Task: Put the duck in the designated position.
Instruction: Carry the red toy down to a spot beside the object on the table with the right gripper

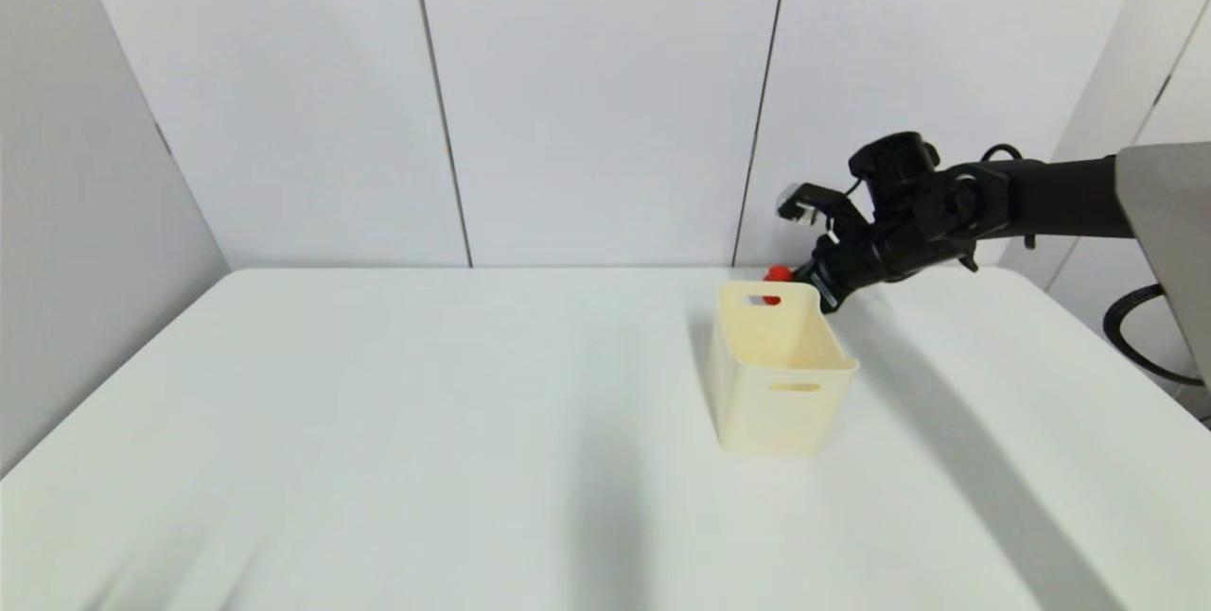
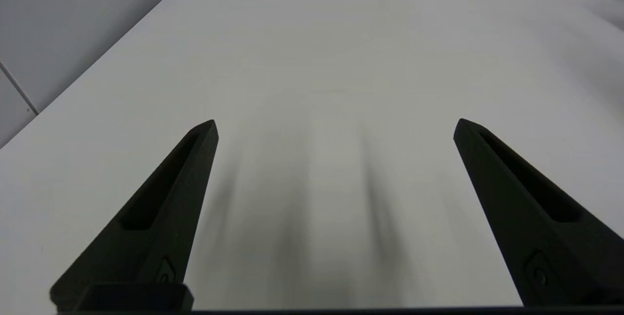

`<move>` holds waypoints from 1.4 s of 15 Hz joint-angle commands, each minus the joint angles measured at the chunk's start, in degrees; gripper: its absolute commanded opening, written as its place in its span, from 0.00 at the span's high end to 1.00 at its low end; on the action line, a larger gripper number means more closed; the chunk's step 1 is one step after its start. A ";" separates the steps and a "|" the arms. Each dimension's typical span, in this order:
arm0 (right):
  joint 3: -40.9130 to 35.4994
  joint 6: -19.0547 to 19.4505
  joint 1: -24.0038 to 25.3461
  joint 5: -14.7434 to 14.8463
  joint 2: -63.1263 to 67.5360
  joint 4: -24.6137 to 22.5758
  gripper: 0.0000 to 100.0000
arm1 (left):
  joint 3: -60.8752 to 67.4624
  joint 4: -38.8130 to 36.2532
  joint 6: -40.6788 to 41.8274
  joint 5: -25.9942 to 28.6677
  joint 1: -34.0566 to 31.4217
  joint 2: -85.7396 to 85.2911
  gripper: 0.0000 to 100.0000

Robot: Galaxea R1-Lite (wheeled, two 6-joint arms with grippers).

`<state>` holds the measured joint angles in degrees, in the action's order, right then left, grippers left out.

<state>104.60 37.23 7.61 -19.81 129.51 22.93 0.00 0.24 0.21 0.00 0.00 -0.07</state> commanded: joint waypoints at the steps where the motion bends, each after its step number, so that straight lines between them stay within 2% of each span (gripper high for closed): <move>1: 0.35 3.55 -0.66 -2.43 1.18 0.01 1.00 | 0.00 0.02 -0.03 0.00 0.00 0.07 0.00; 4: 0.87 5.57 -1.10 -5.41 1.80 0.01 1.00 | 0.00 0.02 -0.03 -0.09 0.00 0.07 0.00; 6: 1.14 6.54 -1.02 -5.94 2.06 -0.17 1.00 | 0.00 0.02 -0.03 -0.09 0.00 0.07 0.00; 10: 1.49 11.46 -1.10 -9.63 2.59 0.10 1.00 | 0.00 0.02 -0.03 0.00 0.00 0.07 0.00; 15: 1.40 12.43 -0.75 -9.99 2.59 0.54 1.00 | 0.00 0.02 -0.03 -0.09 0.00 0.07 0.00; 18: 1.58 16.12 -0.66 -13.06 2.85 0.89 1.00 | 0.00 0.02 -0.03 0.00 0.00 0.07 0.00; 21: 1.66 17.00 -0.49 -13.41 2.85 1.24 1.00 | 0.00 0.02 -0.03 0.00 0.00 0.07 0.00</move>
<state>106.17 53.80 7.02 -32.90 132.28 23.92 0.00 0.27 0.16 0.00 0.00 -0.07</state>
